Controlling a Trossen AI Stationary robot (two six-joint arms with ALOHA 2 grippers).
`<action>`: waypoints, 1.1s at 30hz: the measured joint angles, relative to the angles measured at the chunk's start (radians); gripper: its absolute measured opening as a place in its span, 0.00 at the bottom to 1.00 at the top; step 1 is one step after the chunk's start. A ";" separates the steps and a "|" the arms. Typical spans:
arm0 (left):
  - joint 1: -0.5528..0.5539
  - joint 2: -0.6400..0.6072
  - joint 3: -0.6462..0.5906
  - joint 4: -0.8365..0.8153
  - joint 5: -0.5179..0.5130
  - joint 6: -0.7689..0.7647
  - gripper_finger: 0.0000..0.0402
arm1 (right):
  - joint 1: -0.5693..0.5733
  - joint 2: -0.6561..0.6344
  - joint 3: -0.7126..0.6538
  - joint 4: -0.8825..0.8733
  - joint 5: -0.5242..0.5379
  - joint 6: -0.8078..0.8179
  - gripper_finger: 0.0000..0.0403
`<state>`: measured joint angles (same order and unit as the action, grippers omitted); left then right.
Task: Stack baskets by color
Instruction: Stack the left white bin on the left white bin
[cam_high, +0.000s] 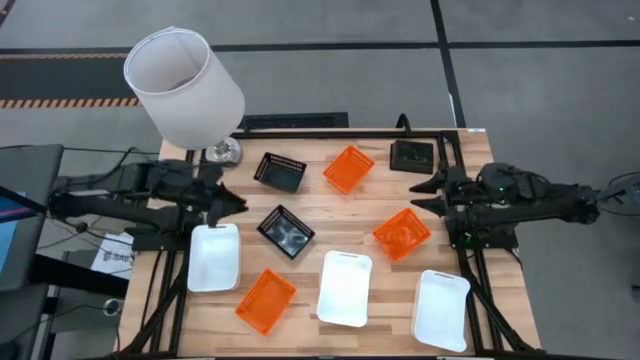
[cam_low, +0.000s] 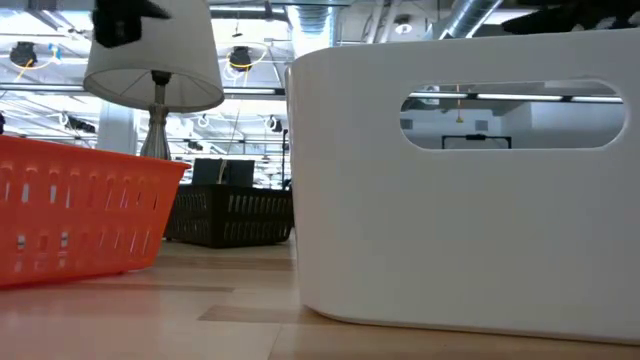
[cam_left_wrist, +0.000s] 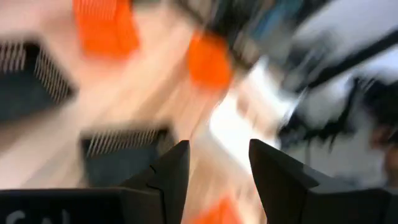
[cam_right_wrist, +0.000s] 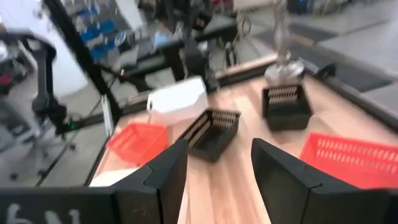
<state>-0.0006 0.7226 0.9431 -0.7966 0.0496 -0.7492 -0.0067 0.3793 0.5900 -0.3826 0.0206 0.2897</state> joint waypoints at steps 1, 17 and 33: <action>0.000 0.042 0.050 -0.111 0.021 0.006 0.39 | 0.000 0.017 0.003 -0.003 -0.017 0.000 0.50; -0.112 0.384 0.171 -0.618 -0.184 0.225 0.49 | 0.000 0.113 0.003 -0.015 -0.079 -0.007 0.49; -0.109 0.443 0.165 -0.628 -0.211 0.378 0.72 | 0.000 0.113 0.003 -0.060 -0.079 -0.010 0.49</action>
<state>-0.1092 1.1653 1.1080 -1.4247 -0.1613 -0.3715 -0.0065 0.4919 0.5930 -0.4423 -0.0580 0.2794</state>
